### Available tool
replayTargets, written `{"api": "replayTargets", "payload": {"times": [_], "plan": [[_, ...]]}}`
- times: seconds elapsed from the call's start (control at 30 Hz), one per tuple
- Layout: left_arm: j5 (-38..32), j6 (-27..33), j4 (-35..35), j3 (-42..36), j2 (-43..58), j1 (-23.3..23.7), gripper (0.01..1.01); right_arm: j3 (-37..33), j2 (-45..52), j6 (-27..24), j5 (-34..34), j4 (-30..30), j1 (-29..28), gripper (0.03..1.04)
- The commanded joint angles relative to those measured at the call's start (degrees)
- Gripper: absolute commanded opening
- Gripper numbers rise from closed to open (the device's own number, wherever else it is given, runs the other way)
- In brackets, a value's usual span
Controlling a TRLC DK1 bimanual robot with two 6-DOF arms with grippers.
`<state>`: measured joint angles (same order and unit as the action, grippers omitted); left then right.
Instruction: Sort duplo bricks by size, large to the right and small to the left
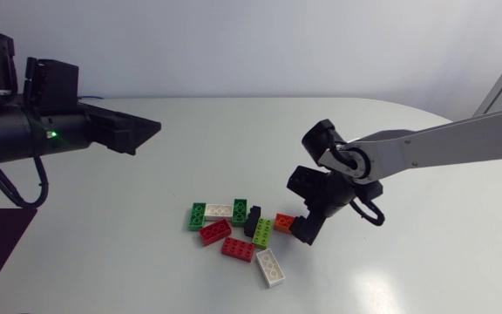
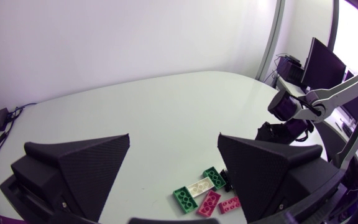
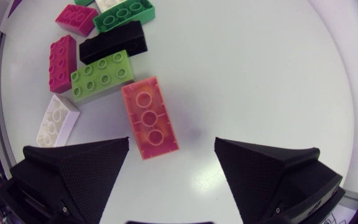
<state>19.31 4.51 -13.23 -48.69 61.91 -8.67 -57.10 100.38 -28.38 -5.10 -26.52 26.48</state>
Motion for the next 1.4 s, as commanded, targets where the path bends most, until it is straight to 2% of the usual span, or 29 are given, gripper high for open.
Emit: {"api": "replayTargets", "payload": {"times": [0.0,0.13,0.2,0.33,0.43,0.47,0.67,0.9,1.0,1.03,1.07,1.1,1.13,1.17,1.37], "plan": [[0.03,0.50,-0.30,2.02,-0.47,1.55,0.985,0.32,2.10,-1.77,0.97,0.33,1.91,0.99],[0.03,0.50,-0.30,2.63,-1.18,2.43,0.985,0.15,3.86,-1.77,2.03,0.33,4.37,0.98],[0.03,0.50,-0.30,2.72,-1.18,2.78,0.985,-0.12,4.91,-1.77,2.20,0.33,4.55,0.86],[0.03,0.58,-0.30,2.98,-1.27,3.13,0.985,0.50,5.00,-1.41,1.76,1.56,4.02,0.48],[0.03,0.85,-0.12,3.51,-1.27,3.22,0.985,1.64,4.04,-1.06,1.76,4.29,3.05,0.10],[0.03,0.94,-0.04,3.69,-1.27,3.22,0.985,1.91,3.60,-0.97,1.76,4.46,2.35,0.04],[0.03,1.02,0.05,3.95,-1.27,3.22,0.985,5.25,-0.27,-0.97,1.76,4.37,-5.12,0.05],[0.11,1.20,0.23,4.74,-1.27,3.22,0.985,10.52,-4.84,-6.51,0.01,4.29,-24.55,0.05],[0.11,1.20,0.31,4.92,-1.27,3.13,0.985,11.66,-5.02,-9.41,-1.14,4.37,-30.96,0.07],[0.11,1.20,0.40,4.92,-1.18,3.04,0.985,11.75,-5.02,-9.59,-1.40,4.37,-32.02,0.19],[0.11,1.11,0.40,4.83,-1.18,2.87,0.985,11.84,-5.37,-9.59,-1.49,4.37,-32.46,0.40],[0.11,1.11,0.40,4.74,-1.18,2.60,0.985,11.93,-5.81,-9.15,-1.49,4.46,-32.19,0.69],[0.11,1.02,0.49,4.65,-1.09,2.43,0.985,11.84,-6.25,-8.44,-1.22,4.64,-31.31,0.93],[0.11,0.94,0.49,4.57,-1.09,2.34,0.985,11.57,-6.77,-7.04,-0.61,4.90,-29.47,1.00],[0.11,0.76,-0.04,4.30,-1.35,1.81,0.985,5.77,-8.53,2.45,-0.43,2.62,-13.47,1.00]]}}
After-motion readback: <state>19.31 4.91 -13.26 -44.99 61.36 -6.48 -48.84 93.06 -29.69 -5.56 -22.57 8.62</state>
